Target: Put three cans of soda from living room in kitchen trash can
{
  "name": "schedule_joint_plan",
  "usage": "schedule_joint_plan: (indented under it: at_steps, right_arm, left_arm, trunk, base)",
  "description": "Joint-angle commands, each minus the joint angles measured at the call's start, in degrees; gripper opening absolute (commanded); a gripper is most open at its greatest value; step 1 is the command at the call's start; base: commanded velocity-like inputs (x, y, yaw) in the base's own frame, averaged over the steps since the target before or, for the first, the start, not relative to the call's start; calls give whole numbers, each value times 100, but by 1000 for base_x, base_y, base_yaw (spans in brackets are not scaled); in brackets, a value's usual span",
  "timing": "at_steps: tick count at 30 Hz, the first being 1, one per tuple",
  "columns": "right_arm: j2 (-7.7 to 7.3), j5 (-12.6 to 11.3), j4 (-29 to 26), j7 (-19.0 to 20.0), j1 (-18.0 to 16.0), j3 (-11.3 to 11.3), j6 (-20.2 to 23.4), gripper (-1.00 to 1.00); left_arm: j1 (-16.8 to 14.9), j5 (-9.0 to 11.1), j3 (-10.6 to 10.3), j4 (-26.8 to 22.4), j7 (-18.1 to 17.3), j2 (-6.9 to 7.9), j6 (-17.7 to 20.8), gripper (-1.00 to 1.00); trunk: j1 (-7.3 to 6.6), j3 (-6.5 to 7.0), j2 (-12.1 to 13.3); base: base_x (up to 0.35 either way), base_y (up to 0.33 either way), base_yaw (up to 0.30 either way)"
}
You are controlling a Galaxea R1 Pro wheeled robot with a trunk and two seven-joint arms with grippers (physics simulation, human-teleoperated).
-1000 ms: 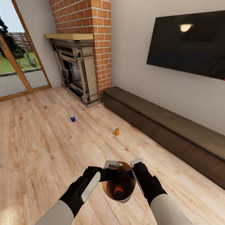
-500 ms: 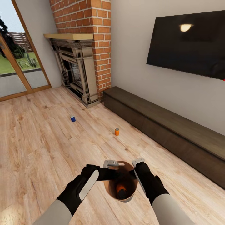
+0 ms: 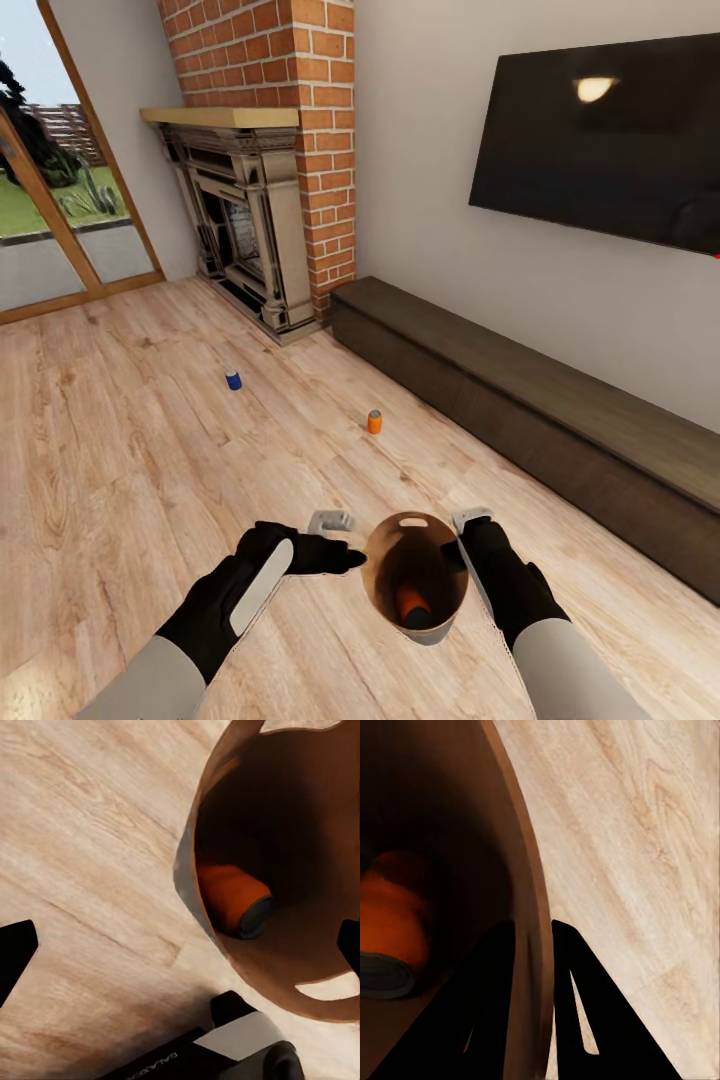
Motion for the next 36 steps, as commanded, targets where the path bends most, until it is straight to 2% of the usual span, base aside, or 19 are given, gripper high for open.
schedule_joint_plan:
  at_steps: [1, 3, 4, 7, 15, 20, 23, 28, 36]
  right_arm:
    - [-29, -82, 0, 38, -1, -6, -1, -100]
    - [-88, -81, 3, 40, -1, -13, -2, -100]
    - [-154, -81, 5, 40, -1, -18, 0, -100]
    - [-224, -80, 7, 41, -1, -22, 0, -100]
    - [-322, -87, 6, 46, -1, -26, 1, -100]
    - [-324, -102, 1, 47, -1, -31, 19, -100]
    - [-320, -116, -77, 54, -1, -32, 184, -100]
    - [-306, -123, -288, 194, -1, -33, 303, -100]
    - [-308, -124, -348, 291, -1, -38, 331, -100]
  left_arm:
    - [0, 10, 33, -32, -1, 26, 26, 100]
    - [1, 14, 110, -112, -4, 74, 90, 100]
    - [1, 17, 237, -230, -7, 129, 164, 100]
    - [1, 6, 355, -312, -7, 165, 215, 100]
    - [1, -29, 438, -314, 23, 212, 234, 100]
    - [1, -36, 445, -250, 306, 219, 232, 100]
    - [-2, -40, 442, -72, 668, 217, 218, 100]
    - [-31, -48, 435, 282, 1006, 208, 189, 100]
    - [-50, -56, 411, 534, 1224, 178, 151, 100]
  trunk:
    - [0, 0, 0]
    - [0, 0, 0]
    - [0, 0, 0]
    - [0, 0, 0]
    - [0, 0, 0]
    - [0, 0, 0]
    - [0, 0, 0]
    - [0, 0, 0]
    - [0, 0, 0]
  base:
    - [0, 0, 0]
    - [0, 0, 0]
    - [0, 0, 0]
    - [0, 0, 0]
    - [3, 0, 0]
    - [90, 0, 0]
    - [152, 0, 0]
    - [173, 0, 0]
    - [136, 0, 0]
